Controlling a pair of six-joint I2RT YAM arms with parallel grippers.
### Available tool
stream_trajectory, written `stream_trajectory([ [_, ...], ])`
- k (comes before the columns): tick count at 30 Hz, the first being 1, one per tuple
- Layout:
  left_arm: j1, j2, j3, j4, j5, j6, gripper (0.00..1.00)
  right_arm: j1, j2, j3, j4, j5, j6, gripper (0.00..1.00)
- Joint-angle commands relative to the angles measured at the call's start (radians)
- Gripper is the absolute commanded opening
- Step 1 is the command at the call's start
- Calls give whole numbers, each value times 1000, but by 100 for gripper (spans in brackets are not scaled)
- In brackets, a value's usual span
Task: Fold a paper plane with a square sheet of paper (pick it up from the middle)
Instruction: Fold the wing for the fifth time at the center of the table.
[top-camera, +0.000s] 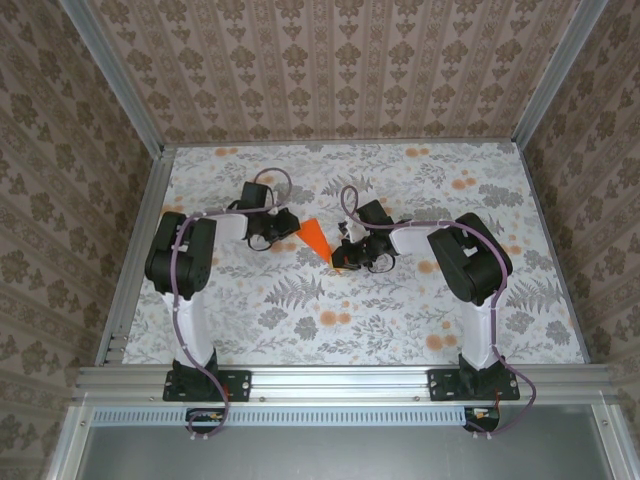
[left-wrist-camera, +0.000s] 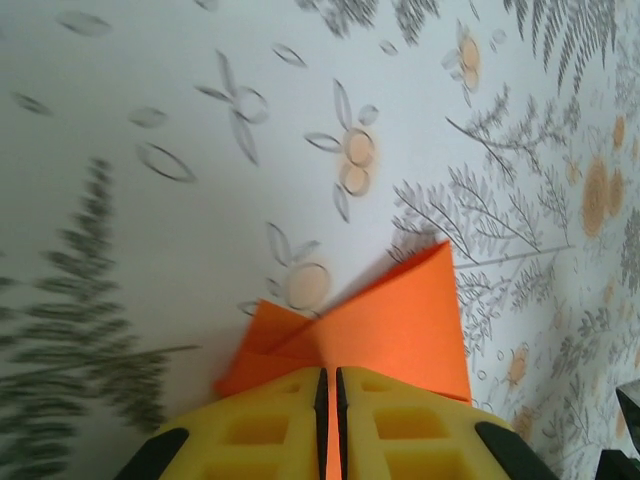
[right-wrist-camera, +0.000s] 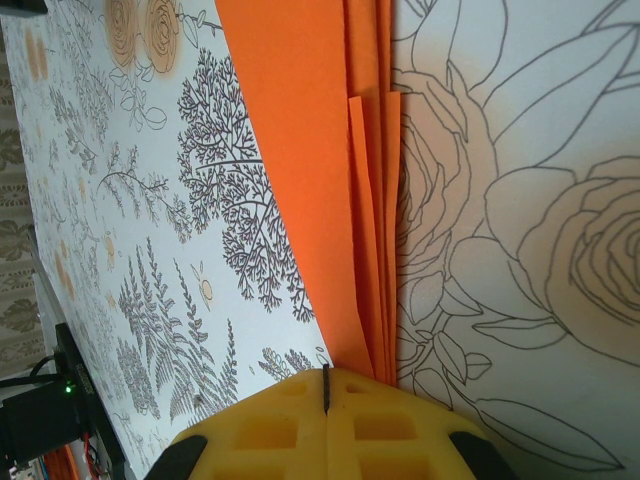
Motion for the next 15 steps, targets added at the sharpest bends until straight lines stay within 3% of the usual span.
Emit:
stream_trajectory([
  [1, 56, 23, 12, -63, -107, 42, 14, -12, 34, -59, -179, 122, -19, 1],
  [8, 97, 2, 42, -120, -123, 64, 14, -12, 26, -52, -178, 124, -19, 2],
  [15, 108, -119, 50, -201, -167, 75, 19, -10, -42, -17, -147, 81, 3, 5],
])
